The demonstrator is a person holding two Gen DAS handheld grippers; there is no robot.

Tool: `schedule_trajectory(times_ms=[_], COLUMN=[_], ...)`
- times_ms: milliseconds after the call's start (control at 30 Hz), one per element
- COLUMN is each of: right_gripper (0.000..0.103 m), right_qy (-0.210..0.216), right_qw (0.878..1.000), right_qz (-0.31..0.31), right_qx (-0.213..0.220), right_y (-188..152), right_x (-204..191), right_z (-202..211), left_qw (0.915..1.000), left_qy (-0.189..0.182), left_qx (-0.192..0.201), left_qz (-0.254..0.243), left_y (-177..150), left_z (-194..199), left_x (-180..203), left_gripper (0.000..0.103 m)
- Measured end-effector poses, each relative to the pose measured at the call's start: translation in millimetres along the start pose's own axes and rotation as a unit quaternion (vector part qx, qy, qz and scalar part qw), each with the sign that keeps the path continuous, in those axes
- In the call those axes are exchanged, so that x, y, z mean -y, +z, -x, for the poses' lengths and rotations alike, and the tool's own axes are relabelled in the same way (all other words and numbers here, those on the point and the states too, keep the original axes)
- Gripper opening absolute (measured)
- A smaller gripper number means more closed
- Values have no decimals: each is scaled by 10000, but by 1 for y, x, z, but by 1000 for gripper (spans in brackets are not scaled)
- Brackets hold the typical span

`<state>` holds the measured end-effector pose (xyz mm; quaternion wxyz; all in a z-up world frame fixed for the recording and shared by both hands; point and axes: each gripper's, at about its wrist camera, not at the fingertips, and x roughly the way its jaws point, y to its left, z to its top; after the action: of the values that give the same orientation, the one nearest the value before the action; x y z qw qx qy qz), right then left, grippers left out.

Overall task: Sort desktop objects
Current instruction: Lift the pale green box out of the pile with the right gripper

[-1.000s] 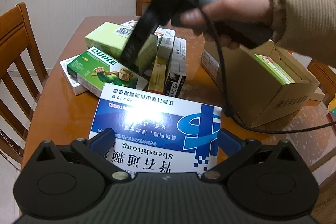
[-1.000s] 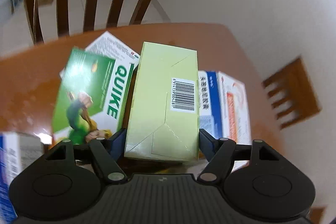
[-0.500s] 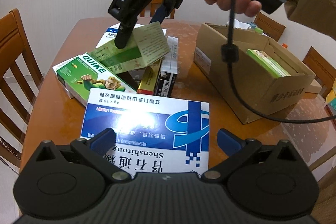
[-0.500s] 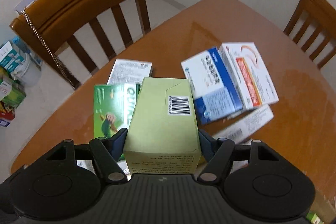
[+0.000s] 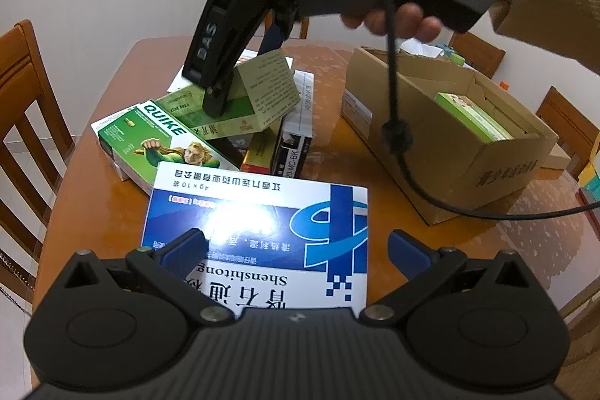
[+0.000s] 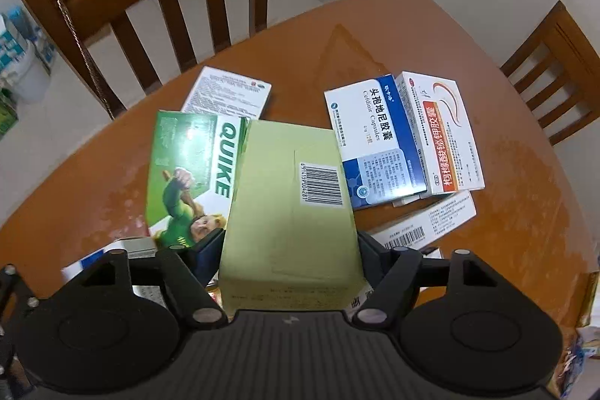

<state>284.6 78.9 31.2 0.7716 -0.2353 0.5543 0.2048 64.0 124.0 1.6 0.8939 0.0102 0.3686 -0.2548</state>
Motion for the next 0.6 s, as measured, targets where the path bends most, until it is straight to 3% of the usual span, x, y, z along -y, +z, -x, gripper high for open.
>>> schedule_trajectory(times_ms=[200, 300, 433, 600], right_gripper=[83, 78, 75, 75], right_qy=[-35, 52, 446, 1095], right_qw=[9998, 9998, 9974, 9858], right_qz=[45, -95, -549, -1259], right_qx=[-201, -163, -160, -173], right_y=[8, 7, 3, -10], right_x=[-2, 2, 18, 41], right_z=[-25, -28, -24, -14], left_qw=[10000, 9999, 9999, 10000], left_qy=[19, 45, 57, 56], left_qx=[14, 14, -3, -9], left_qz=[77, 97, 108, 3], left_y=[-1, -1, 0, 2], left_z=[0, -1, -2, -2], left_x=[-3, -4, -4, 0], left_gripper=[103, 103, 103, 103])
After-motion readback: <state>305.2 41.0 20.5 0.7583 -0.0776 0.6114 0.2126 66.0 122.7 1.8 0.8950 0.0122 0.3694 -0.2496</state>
